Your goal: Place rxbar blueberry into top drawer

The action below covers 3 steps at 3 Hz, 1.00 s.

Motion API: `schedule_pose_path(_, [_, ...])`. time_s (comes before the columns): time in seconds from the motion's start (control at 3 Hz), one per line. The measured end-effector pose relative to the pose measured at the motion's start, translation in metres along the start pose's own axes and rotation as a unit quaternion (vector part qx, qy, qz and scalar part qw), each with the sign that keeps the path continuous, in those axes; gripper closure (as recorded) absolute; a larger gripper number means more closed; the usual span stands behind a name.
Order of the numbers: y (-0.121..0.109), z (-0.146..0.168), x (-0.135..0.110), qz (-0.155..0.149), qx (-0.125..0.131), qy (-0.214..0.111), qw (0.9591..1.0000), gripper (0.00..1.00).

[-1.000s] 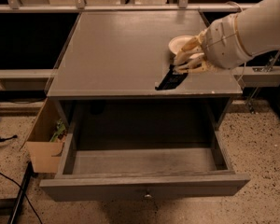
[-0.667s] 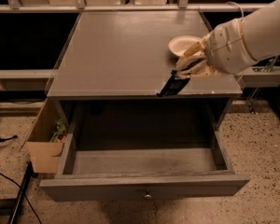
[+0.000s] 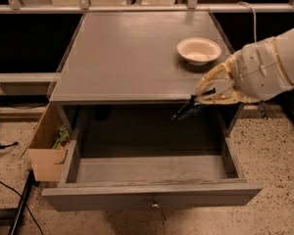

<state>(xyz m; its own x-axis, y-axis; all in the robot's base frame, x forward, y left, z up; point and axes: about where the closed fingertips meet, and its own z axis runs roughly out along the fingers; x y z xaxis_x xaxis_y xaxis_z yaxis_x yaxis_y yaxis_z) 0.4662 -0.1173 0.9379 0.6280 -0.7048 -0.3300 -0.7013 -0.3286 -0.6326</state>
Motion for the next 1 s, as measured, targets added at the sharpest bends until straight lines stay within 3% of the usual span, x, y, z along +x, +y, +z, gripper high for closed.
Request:
schedule_pose_path(0.67, [0.04,0.03,0.008,-0.013,-0.011,-0.006,0.9998,1.0])
schedule_pose_path(1.0, [0.049,0.06,0.017,-0.039,0.004,0.008,0.9992,1.0])
